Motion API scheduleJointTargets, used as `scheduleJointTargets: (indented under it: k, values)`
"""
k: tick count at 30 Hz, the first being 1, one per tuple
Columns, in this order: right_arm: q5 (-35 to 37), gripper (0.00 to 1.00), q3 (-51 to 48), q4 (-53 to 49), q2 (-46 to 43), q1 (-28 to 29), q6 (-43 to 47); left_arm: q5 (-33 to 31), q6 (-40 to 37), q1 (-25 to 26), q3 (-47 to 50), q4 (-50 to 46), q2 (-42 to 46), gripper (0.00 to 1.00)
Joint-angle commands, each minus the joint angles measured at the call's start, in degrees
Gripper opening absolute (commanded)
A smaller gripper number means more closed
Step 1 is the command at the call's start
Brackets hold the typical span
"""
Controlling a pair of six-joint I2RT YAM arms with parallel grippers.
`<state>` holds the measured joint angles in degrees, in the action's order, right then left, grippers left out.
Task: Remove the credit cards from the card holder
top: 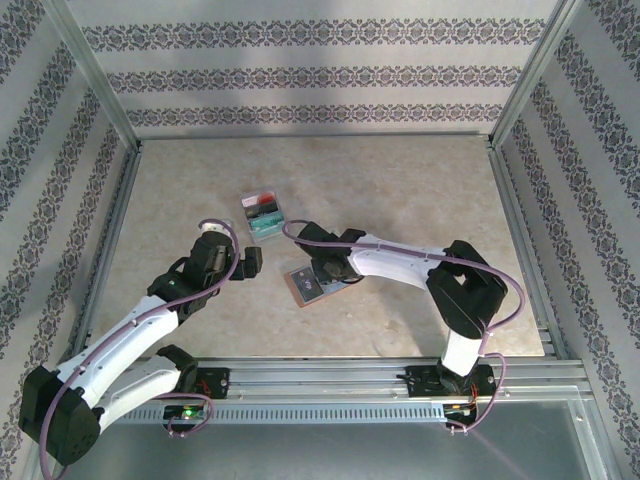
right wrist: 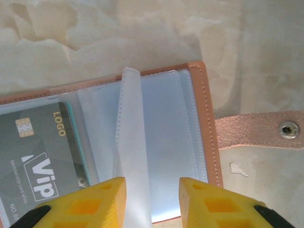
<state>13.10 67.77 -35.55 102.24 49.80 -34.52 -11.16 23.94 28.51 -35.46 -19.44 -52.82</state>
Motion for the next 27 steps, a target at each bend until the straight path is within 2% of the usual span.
scheduleJointTargets:
  k: [1,10,22,27]
  values:
    - [1.2,0.35,0.4,-0.2,-0.2,-0.9,0.6,-3.0,-2.2,2.7,-2.5,-1.9,-1.4,0.99]
    - [-0.7,0.35,-2.3,2.3,0.0,-2.8,0.2,-6.7,-0.9,9.4,-2.9,2.0,-6.8,0.99]
    - [-3.3,0.35,-4.3,3.9,-2.1,-4.9,-0.7,-15.8,-1.5,21.2,-5.6,4.0,-21.2,0.99]
    - [-3.0,0.35,-5.5,3.6,-4.4,-6.0,-1.2,-16.9,-1.1,22.2,-6.2,5.1,-26.1,0.99]
